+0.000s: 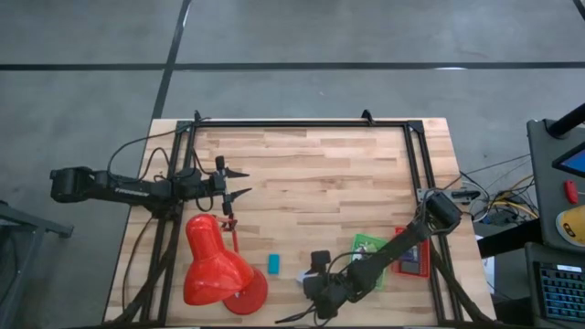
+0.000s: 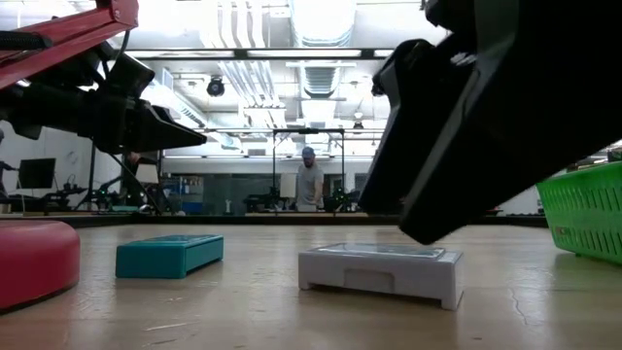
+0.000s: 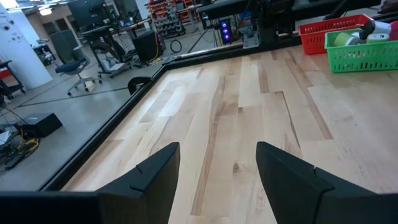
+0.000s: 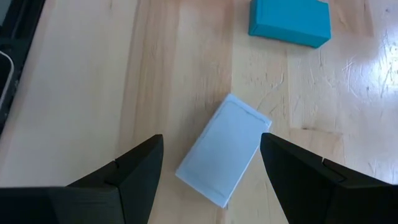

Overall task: Pick & Place Office items
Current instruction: Put the white digital clock into the red basket

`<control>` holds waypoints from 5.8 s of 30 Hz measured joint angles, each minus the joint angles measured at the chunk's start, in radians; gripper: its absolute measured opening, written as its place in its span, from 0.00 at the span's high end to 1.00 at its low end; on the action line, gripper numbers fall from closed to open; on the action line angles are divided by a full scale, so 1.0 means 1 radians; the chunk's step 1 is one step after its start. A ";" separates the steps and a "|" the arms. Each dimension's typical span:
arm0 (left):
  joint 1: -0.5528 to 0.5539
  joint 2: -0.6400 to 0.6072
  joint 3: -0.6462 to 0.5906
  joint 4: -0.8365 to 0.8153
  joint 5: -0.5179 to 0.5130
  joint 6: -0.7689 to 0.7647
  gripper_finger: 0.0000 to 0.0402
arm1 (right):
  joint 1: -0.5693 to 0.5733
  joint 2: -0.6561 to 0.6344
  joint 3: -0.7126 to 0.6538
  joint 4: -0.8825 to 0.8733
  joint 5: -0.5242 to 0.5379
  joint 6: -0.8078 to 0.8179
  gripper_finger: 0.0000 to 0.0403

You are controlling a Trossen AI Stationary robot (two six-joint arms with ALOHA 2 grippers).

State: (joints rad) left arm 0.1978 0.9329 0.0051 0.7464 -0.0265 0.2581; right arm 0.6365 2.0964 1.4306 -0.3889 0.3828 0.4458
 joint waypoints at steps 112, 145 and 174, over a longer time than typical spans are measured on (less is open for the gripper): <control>0.000 0.000 0.000 -0.015 0.000 0.000 0.46 | -0.073 -0.226 0.019 0.014 0.028 -0.962 0.61; 0.000 0.000 0.000 -0.015 0.000 0.000 0.46 | -0.109 -0.214 0.019 0.035 0.035 -1.941 0.60; 0.000 0.000 0.000 -0.015 0.000 0.000 0.46 | -0.133 -0.214 0.019 0.079 0.036 -2.607 0.60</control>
State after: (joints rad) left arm 0.1974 0.9329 0.0052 0.7315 -0.0264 0.2578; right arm 0.5032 1.8828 1.4494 -0.3096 0.4188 -2.1608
